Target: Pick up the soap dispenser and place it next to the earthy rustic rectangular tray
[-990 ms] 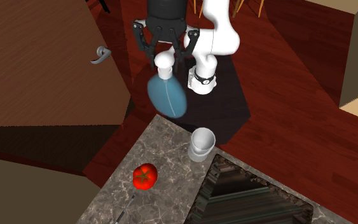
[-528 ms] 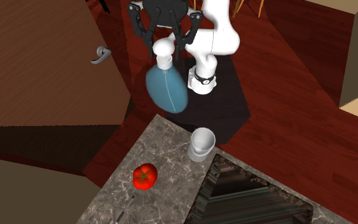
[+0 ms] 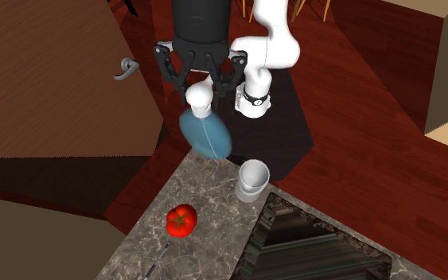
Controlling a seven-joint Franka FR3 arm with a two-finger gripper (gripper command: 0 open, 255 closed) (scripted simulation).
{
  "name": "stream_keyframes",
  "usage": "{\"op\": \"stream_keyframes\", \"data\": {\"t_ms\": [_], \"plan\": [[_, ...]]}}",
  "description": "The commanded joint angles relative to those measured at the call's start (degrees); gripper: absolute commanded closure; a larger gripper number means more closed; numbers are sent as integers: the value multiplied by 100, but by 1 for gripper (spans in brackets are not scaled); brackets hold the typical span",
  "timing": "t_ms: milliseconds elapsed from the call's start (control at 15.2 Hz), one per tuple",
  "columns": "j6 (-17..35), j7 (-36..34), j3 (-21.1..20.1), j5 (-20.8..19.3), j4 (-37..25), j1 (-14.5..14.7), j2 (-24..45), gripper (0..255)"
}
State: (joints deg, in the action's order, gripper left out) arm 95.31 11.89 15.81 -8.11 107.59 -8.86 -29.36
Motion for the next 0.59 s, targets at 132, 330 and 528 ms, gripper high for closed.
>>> {"op": "stream_keyframes", "data": {"t_ms": [132, 330, 528], "plan": [[584, -48, 69, 95, 75, 79, 506, 255], [998, -45, 138, 190, 69, 133, 936, 255], [1381, -22, 206, 312, -8, 183, 1408, 255]]}}
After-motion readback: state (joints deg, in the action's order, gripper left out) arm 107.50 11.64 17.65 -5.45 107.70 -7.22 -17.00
